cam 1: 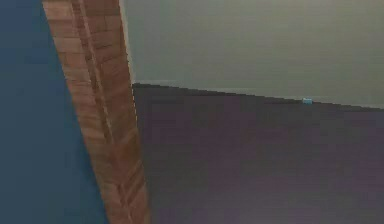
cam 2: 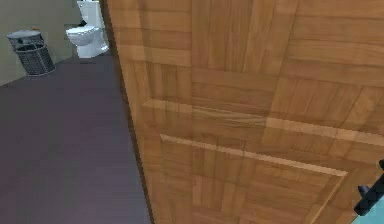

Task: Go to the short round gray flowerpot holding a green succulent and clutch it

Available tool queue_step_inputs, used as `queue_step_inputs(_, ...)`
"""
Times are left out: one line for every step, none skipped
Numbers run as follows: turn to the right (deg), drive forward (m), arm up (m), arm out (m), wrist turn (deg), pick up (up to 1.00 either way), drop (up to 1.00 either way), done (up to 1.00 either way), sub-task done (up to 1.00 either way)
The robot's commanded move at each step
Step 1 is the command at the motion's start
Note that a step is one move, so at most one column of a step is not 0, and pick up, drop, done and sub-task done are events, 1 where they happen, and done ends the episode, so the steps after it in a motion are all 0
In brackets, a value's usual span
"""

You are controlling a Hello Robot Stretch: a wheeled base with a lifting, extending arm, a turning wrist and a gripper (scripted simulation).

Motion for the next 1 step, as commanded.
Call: queue_step_inputs(3.0, 0.00, 0.00, 0.00, 0.0, 0.00, 0.00, 0.00, 0.00)
